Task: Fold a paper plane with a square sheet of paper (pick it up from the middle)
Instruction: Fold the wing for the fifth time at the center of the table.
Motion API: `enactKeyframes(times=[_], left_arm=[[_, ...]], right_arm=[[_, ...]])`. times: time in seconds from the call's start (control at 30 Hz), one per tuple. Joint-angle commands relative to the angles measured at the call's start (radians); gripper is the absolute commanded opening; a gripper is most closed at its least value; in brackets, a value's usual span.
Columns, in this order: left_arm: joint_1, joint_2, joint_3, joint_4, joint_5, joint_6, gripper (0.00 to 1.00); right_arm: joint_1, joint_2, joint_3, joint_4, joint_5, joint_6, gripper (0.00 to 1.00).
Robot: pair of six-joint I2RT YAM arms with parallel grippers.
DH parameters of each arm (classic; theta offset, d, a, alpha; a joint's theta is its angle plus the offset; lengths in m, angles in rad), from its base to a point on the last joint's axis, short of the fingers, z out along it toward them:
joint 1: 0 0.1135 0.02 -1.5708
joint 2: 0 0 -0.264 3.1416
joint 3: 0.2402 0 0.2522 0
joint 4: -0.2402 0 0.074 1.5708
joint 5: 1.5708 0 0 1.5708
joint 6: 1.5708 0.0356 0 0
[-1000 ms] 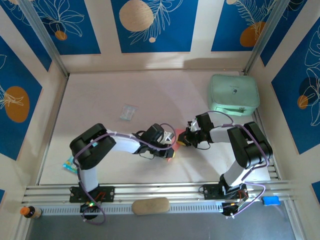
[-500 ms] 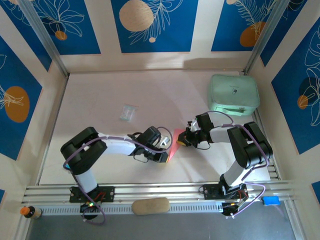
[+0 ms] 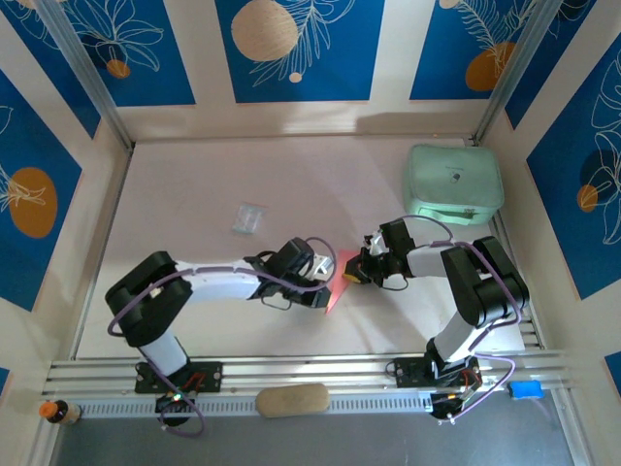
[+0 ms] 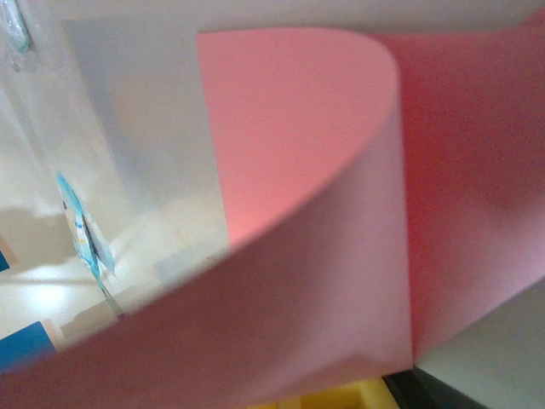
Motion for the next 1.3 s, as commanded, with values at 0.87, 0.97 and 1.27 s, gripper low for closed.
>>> enactKeyframes(times=[0.87, 0.97, 1.27], left_arm=[[0.052, 0.258, 0.027, 0.086, -0.004, -0.089, 0.0], [0.053, 0.235, -0.043, 0.133, 0.047, -0.098, 0.0], [0.053, 0.194, -0.106, 0.17, 0.069, -0.119, 0.0]], right_arm=[[0.002, -0.087, 0.006, -0.138, 0.097, -0.019, 0.07], [0.001, -0.14, 0.002, -0.14, 0.099, -0.026, 0.07], [0.05, -0.215, -0.024, -0.091, 0.067, -0.025, 0.09]])
